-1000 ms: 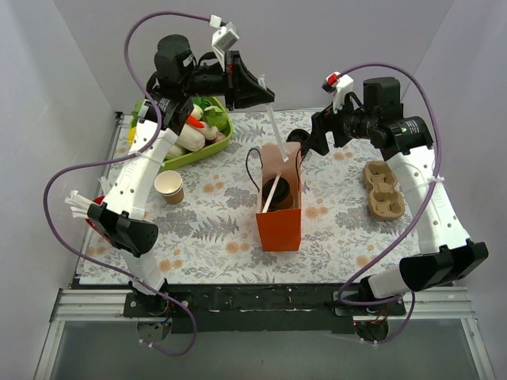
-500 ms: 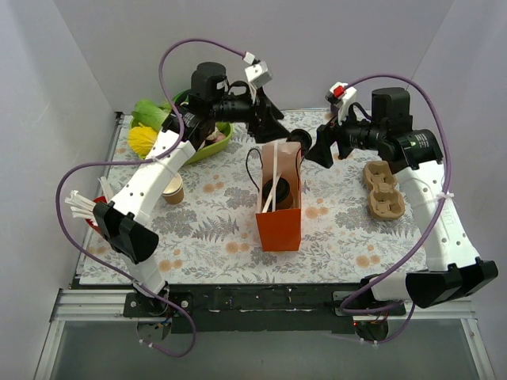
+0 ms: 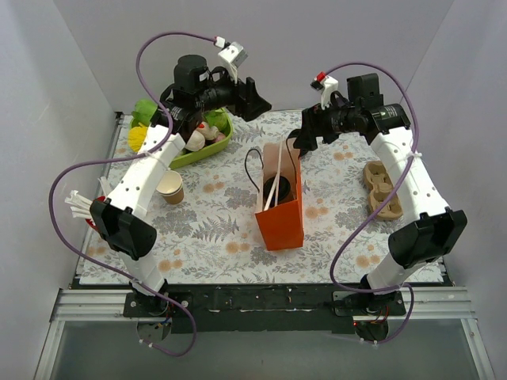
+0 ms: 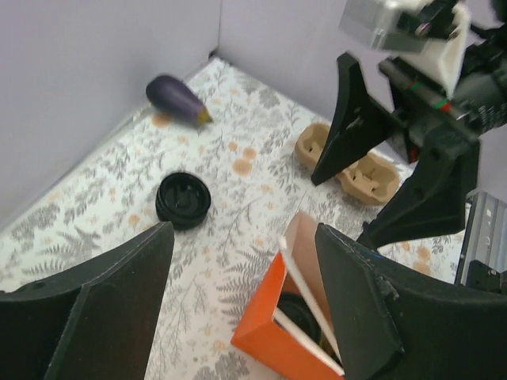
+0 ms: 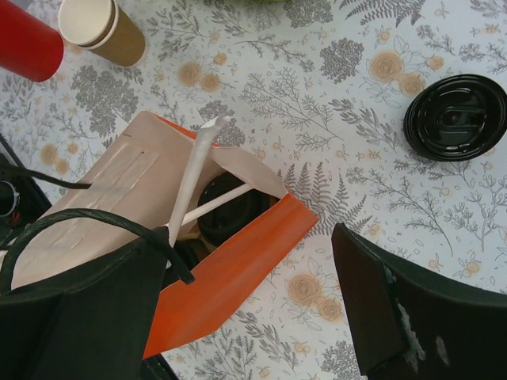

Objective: Pack the takeout coffee

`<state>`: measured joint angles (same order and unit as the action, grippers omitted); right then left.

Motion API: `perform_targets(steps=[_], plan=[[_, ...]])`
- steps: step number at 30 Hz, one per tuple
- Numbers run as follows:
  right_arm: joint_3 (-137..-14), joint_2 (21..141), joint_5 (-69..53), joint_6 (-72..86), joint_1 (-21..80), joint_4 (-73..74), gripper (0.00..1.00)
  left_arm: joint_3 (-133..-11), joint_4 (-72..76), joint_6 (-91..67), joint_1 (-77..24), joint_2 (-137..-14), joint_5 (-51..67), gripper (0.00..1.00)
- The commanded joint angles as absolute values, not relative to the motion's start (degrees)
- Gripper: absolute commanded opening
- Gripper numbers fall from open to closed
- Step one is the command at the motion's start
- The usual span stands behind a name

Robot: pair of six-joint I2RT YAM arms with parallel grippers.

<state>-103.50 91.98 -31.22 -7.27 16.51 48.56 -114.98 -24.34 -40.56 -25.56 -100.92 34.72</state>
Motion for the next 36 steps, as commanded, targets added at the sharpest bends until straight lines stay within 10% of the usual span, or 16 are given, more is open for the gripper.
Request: perform_targets(steps=[1,9,36], plan=[[-106.88,92.46,-29.97,-6.50,16.35,50.88,0.91,-109.96,-25.93,-42.80,-23.82,-98.62,34.36,0.72],[-105.30,89.74,-32.26,-12.65,16.44,55.46,0.62,-104.16,-27.86,-44.20,-23.29,-95.89,46.47,0.72],[-98.35,88.51,-41.48,-19.68,16.61,61.00,0.13,-98.62,-24.35,-40.61,-26.37,-101.34,58.01,0.63]])
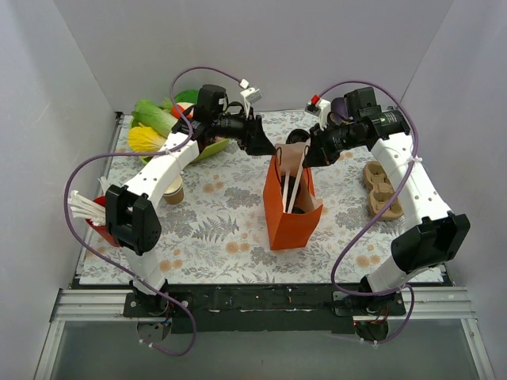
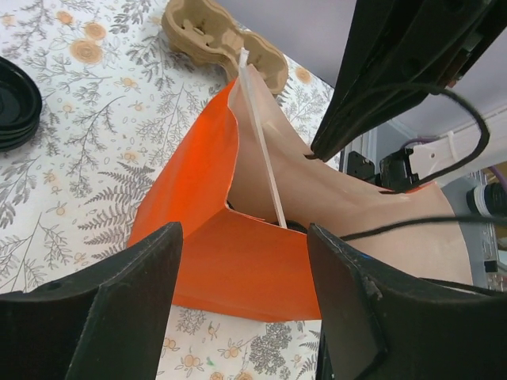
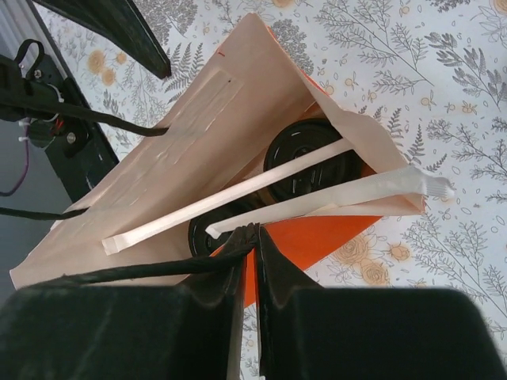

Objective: Pack the takeout coffee

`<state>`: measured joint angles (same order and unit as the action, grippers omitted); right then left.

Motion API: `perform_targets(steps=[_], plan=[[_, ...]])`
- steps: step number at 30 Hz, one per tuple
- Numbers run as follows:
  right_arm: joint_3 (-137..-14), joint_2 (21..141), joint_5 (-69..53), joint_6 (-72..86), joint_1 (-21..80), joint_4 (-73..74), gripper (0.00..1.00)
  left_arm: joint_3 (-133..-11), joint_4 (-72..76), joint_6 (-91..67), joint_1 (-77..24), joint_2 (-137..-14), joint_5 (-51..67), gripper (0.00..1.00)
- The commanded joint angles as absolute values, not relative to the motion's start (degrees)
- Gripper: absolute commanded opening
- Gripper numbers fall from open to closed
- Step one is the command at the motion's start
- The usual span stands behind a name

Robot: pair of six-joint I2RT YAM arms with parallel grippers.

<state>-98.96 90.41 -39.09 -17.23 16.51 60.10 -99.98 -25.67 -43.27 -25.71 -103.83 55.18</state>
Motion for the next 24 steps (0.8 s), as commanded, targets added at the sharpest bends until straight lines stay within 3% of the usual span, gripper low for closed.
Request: perform_targets(steps=[1,3,5,6,8,9,12,17,24], plan=[[-98.61,88.33,-41.48,-19.95,16.61,61.17,0.12,-98.18,-24.35,-40.00,-26.37,-101.16,58.44,0.63],[-98.88,88.42,-41.83,-20.48,16.70,61.43,0.14,-97.56,-24.17,-39.38,-26.37,-100.46,58.54,0.63],[-99.84,88.24,-41.92,-20.57,16.70,61.35,0.23,-96.86,-23.21,-39.81,-26.37,-99.93,57.75,0.63],[-100.45,88.33,-41.66,-20.57,16.70,61.35,0.37,-96.86,-22.86,-39.99,-26.45,-99.76,57.48,0.64],[-102.90,87.72,-41.14,-20.65,16.70,60.47,0.51,-97.29,-22.41,-40.51,-26.37,-99.49,56.78,0.65],[-103.44,87.45,-40.18,-21.18,16.70,60.21,0.68,-97.38,-22.24,-40.60,-26.37,-99.41,56.60,0.66],[-105.46,86.22,-38.85,-22.49,16.61,59.76,0.82,-97.56,-22.06,-40.69,-26.37,-98.97,55.29,0.67],[-105.47,83.41,-37.62,-27.33,16.61,61.34,0.87,-96.86,-21.54,-41.92,-26.37,-97.30,52.74,0.69],[-99.59,76.31,-25.09,-29.10,16.61,61.62,0.93,-96.77,-20.39,-42.54,-26.28,-96.15,48.79,0.76]])
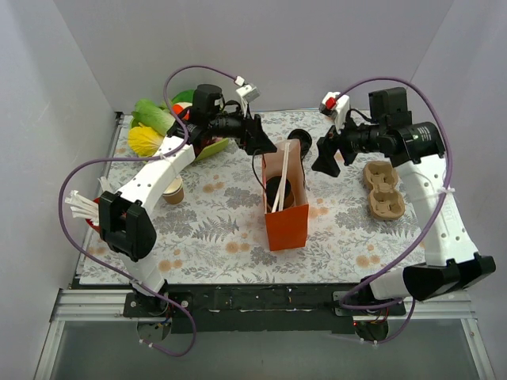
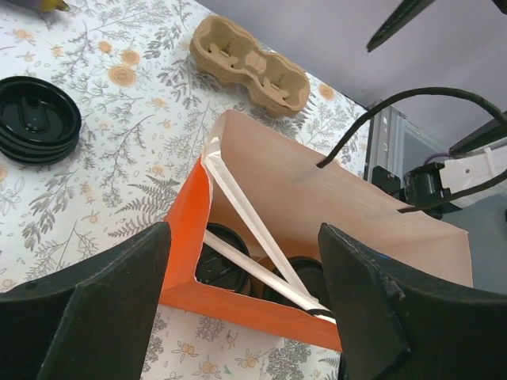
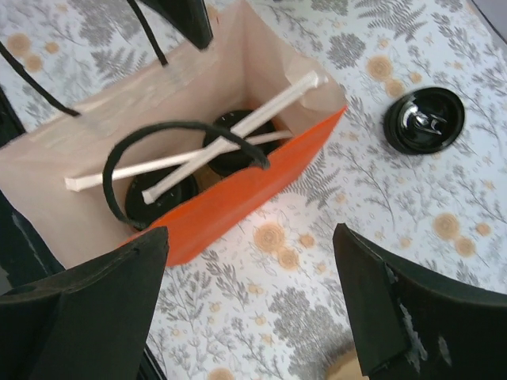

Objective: Pack the takeout coffee

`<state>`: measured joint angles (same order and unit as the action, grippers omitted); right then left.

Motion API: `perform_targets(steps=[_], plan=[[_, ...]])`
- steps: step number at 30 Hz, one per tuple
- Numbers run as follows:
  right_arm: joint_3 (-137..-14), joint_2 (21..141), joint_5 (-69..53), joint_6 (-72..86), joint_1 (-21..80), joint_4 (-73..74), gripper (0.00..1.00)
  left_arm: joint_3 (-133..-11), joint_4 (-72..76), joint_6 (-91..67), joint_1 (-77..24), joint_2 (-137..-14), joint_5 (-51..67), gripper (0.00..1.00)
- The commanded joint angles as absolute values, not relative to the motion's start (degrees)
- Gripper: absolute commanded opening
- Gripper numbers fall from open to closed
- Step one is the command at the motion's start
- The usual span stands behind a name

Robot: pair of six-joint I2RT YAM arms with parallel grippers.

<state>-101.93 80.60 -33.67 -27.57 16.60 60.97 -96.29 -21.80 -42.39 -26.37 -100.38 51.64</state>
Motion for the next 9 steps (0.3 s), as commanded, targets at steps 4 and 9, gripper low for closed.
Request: perform_targets(steps=[4,9], plan=[[-95.02,71.99,-14.17,-25.58,16.70,53.38,0.98,-99.83,-20.13,-42.89,-25.93,-96.77,45.36,0.87],[-92.90,71.71,-1.34,-19.01,16.61,45.98,0.98,-103.18,-20.30,-41.93,-25.05,-97.47,41.66,0.98]])
